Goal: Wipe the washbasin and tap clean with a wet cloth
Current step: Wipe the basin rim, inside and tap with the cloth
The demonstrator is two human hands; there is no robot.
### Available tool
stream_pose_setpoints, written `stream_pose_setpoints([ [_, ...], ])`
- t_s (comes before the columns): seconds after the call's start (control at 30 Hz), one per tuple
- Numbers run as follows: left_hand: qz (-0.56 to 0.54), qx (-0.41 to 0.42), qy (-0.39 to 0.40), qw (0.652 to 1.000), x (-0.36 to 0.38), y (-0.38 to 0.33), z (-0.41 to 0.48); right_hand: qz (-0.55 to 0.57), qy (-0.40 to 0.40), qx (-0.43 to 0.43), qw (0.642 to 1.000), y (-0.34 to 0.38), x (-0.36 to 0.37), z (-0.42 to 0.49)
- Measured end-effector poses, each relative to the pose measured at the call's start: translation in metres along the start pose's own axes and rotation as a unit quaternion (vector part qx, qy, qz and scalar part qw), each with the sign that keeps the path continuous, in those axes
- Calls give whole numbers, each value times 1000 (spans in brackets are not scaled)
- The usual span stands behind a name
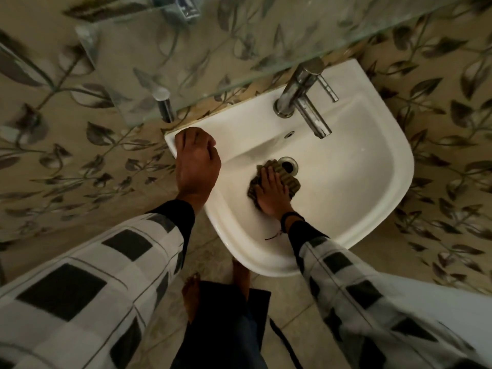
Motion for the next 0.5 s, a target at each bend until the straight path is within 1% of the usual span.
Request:
stream_pose_setpoints([
  [0.03, 3, 0, -3, 1000, 0, 0, 1, 13, -3, 7, 1000, 10, 3, 1],
  [0.1, 3, -1, -6, 1000, 0, -2, 1, 42, 19, 4, 999, 33, 15, -3],
  [0.2, 0, 0, -11, 1000, -1, -1, 1, 89, 62, -55, 993, 66, 29, -22],
  [0.27, -4, 0, -14, 1000, -2, -1, 0, 177, 85, -94, 976, 78, 27, -46],
  [0.3, -4, 0, -15, 1000, -2, -1, 0, 243, 96, -86, 961, 81, 22, -58],
  [0.37, -2, -1, -17, 1000, -3, -2, -1, 310, 124, -65, 940, 80, 11, -75],
  [0.43, -4, -2, -17, 1000, -2, -2, -1, 301, 150, -58, 940, 82, 7, -79],
  [0.5, -7, -5, -17, 1000, -1, -1, -1, 329, 137, -76, 931, 87, 5, -81],
])
Point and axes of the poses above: each hand's wrist, its own z-axis towards the middle knuckle, its own x-axis out of the palm, y = z × x, the point moved 5 cm from there along z, towards the middle knuckle, and after that the axes turned 13 degrees about z, right-handed, at the moved point
